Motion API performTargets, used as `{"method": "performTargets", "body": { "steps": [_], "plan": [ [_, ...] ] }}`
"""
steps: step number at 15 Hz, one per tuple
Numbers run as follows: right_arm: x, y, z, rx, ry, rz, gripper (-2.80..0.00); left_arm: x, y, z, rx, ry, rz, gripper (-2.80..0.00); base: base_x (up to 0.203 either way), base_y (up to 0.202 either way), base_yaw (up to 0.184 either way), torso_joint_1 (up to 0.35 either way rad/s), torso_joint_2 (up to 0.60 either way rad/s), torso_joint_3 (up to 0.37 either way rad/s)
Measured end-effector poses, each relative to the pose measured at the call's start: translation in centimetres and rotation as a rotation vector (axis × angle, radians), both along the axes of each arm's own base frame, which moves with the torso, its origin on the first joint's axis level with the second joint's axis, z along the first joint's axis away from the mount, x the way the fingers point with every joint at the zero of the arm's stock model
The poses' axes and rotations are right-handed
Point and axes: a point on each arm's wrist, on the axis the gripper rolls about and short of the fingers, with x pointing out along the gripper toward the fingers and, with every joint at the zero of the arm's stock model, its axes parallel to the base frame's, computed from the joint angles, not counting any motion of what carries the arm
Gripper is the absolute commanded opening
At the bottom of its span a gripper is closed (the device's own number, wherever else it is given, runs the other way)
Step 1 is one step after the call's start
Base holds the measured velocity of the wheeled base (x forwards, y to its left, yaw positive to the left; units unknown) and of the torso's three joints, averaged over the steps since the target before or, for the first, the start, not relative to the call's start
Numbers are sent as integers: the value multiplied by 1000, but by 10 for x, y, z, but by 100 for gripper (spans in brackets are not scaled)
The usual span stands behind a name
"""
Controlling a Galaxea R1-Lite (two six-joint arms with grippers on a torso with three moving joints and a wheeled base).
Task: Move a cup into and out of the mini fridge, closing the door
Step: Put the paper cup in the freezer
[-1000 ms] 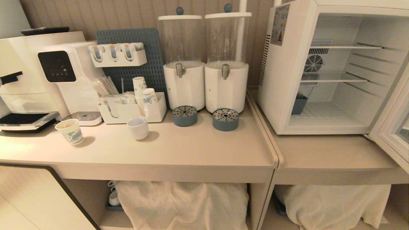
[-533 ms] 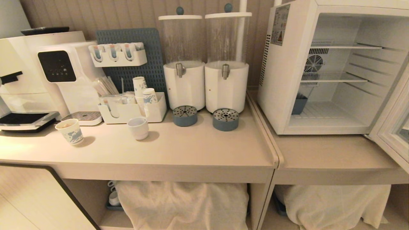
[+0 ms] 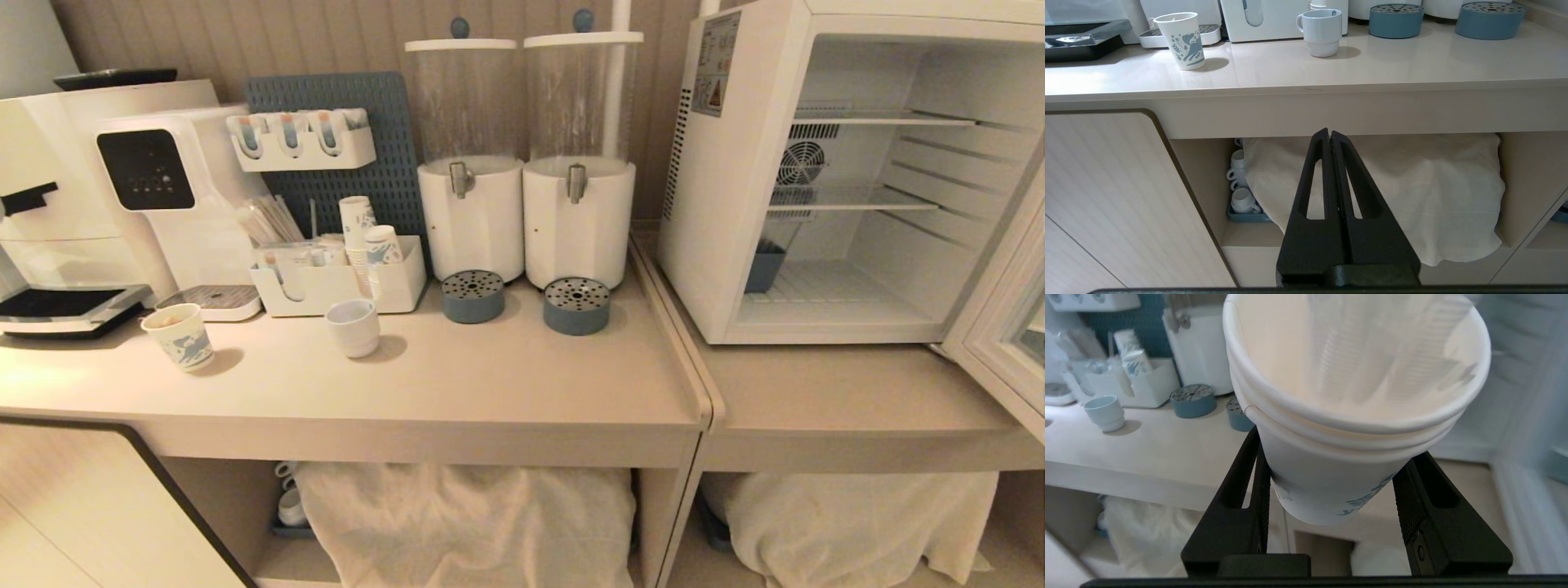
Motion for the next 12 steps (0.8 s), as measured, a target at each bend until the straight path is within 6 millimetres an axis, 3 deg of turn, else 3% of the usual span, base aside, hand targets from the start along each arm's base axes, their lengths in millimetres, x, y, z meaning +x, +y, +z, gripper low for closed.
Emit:
{"method": "performTargets", "body": {
  "steps": [2,5,9,12],
  "plan": [
    [46,3,10,-3,62,80,-280,0,0,0,-2,-1,-1,-280,0,0,0,0,0,0],
    [119,8,10,3,184,145,-280,0,0,0,-1,-1,-1,-280,0,0,0,0,0,0],
    [215,9,-13,17,239,22,-280,0,0,0,-2,0,-1,-280,0,0,0,0,0,0],
    [264,4,-34,81,176,-128,-280,0,0,0,0,1,0,-280,0,0,0,0,0,0]
  ]
}}
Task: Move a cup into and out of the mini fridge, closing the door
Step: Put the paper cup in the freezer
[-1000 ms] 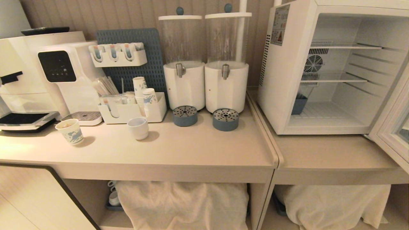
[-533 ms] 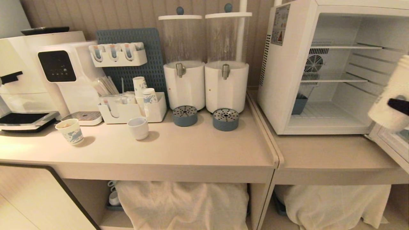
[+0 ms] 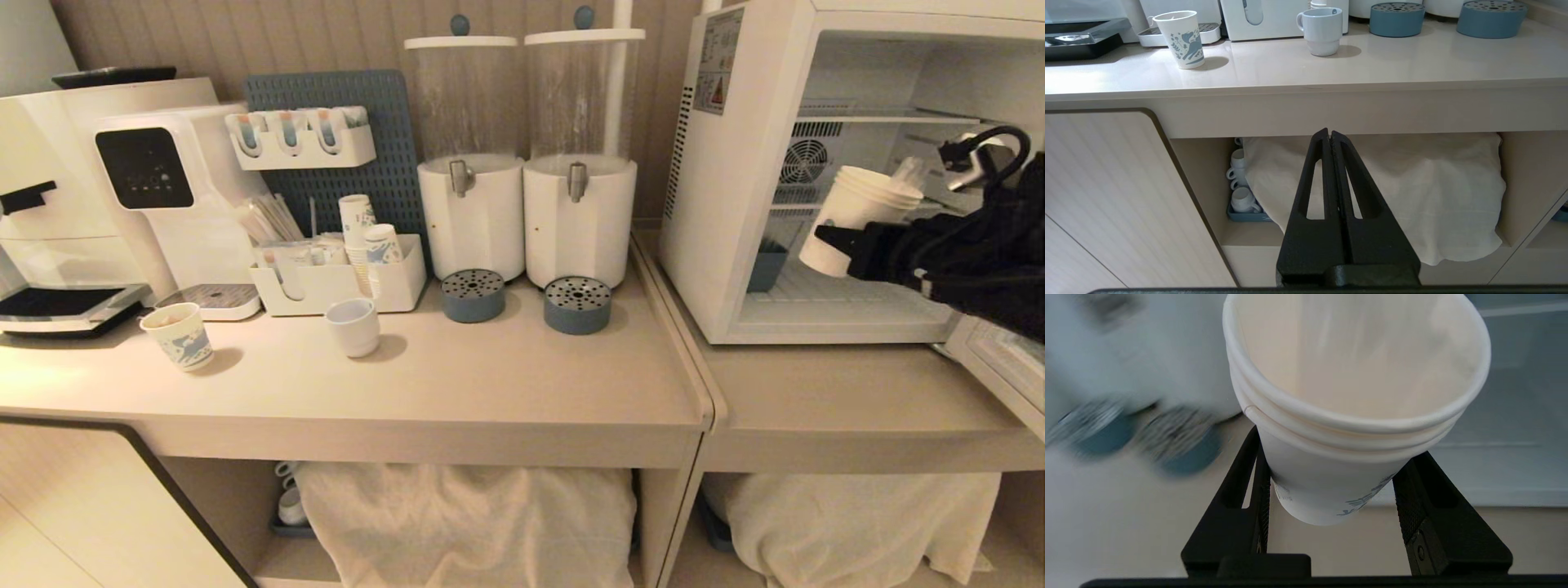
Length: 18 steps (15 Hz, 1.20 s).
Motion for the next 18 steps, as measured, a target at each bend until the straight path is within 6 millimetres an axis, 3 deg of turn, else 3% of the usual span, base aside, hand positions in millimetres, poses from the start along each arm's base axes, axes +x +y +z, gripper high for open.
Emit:
{"method": "performTargets", "body": {
  "steps": [4,18],
  "plan": [
    [27,-19,-24,1,-13,-138,-280,0,0,0,2,0,-1,-280,0,0,0,0,0,0],
    [72,-66,-76,-91,-31,-378,-280,0,0,0,16,2,-2,-280,0,0,0,0,0,0]
  ]
}}
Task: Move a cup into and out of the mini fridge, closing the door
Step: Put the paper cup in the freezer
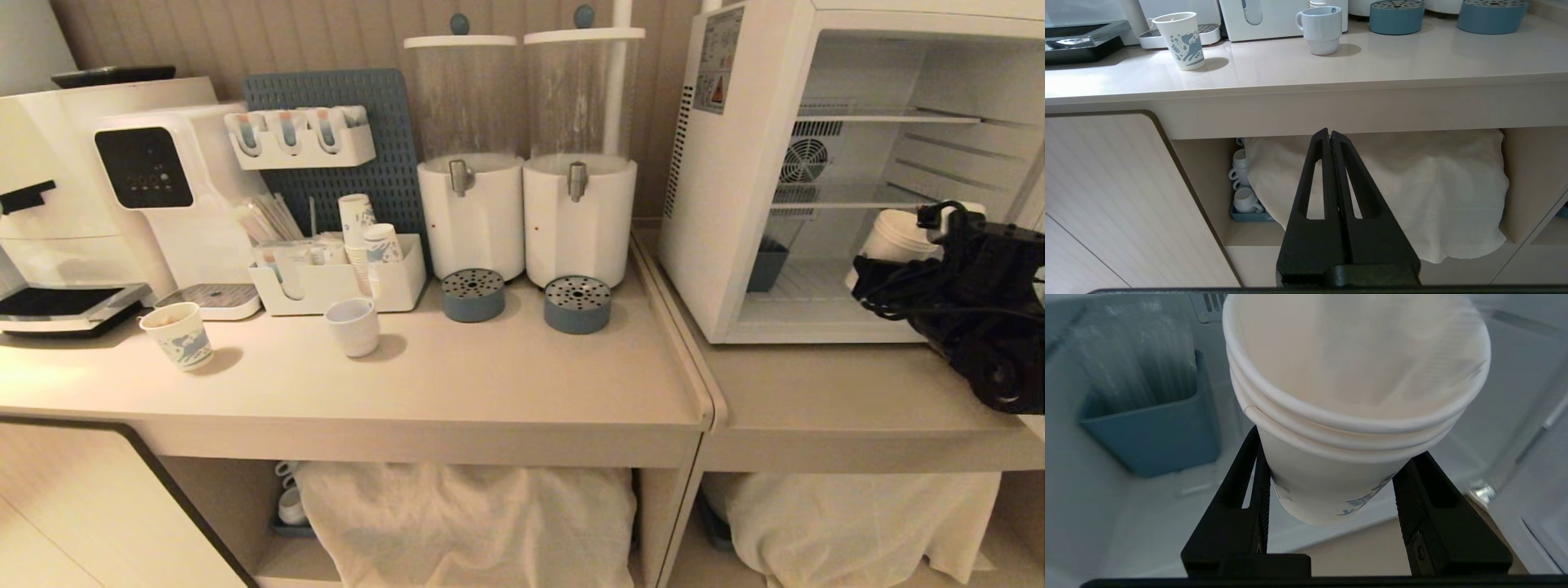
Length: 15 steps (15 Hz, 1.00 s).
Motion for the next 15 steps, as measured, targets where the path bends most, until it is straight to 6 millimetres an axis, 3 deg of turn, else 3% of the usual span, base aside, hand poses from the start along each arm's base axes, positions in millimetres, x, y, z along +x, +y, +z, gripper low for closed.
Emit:
{"method": "performTargets", "body": {
  "steps": [7,15],
  "plan": [
    [28,-10,-38,-26,36,-27,-280,0,0,0,0,0,-1,-280,0,0,0,0,0,0],
    [55,-29,-52,-54,61,-57,-280,0,0,0,-2,0,-2,-280,0,0,0,0,0,0]
  ]
}}
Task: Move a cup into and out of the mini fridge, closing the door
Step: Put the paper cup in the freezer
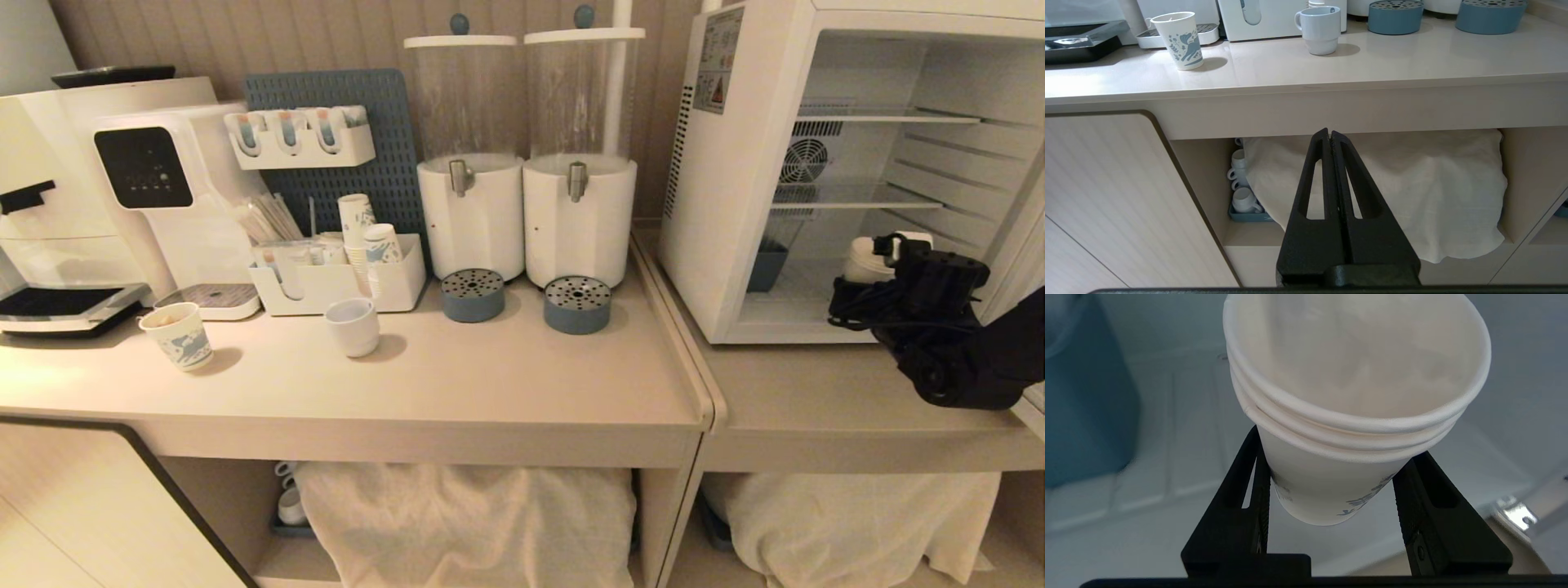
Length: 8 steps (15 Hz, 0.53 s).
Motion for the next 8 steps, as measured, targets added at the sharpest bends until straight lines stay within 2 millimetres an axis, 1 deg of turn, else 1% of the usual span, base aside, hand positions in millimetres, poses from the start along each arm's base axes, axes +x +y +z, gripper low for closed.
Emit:
{"method": "performTargets", "body": {
  "steps": [8],
  "plan": [
    [32,-7,-5,-9,7,6,-280,0,0,0,0,0,1,-280,0,0,0,0,0,0]
  ]
}}
